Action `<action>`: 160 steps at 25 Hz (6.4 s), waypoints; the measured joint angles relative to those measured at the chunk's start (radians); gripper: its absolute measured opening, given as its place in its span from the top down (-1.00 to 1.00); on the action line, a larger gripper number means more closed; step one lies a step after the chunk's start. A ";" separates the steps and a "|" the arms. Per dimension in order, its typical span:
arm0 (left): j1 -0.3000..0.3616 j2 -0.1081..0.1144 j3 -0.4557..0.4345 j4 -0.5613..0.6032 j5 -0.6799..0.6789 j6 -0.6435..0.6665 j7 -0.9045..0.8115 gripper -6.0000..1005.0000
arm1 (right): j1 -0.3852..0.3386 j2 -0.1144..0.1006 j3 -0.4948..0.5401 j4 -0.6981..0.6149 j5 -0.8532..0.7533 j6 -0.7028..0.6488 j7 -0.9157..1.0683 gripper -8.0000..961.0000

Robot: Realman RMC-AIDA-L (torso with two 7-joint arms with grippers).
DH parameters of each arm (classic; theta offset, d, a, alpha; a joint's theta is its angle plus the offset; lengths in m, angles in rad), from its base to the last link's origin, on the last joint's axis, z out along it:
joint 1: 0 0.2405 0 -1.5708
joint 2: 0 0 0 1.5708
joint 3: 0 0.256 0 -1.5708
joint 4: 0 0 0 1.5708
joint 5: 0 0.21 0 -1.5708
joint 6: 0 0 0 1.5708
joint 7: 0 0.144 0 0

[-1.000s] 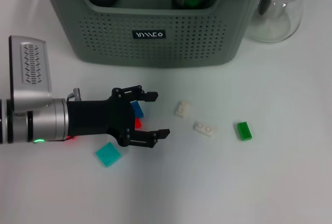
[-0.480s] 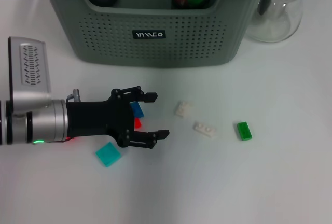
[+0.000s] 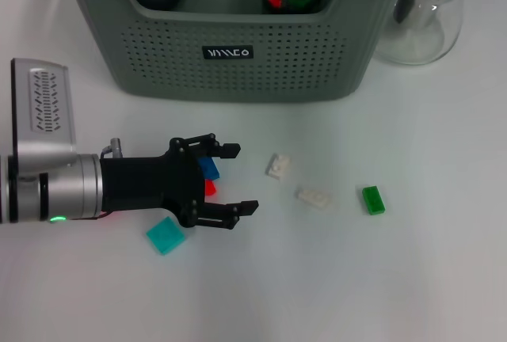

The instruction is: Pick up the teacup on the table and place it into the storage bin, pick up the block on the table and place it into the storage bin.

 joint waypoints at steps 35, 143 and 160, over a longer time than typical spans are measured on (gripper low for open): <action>0.005 -0.003 -0.037 -0.062 -0.090 -0.011 -0.006 -0.77 | 0.012 0.059 -0.533 0.385 -0.465 -0.064 -0.246 -0.91; 0.009 0.010 -0.040 -0.069 -0.067 -0.005 -0.005 -0.77 | -0.095 0.028 -0.057 -0.181 0.035 -0.027 0.015 -0.39; 0.018 0.027 -0.065 0.013 0.012 0.015 -0.012 -0.77 | 0.008 0.059 -0.217 0.126 -0.252 -0.331 0.043 -0.37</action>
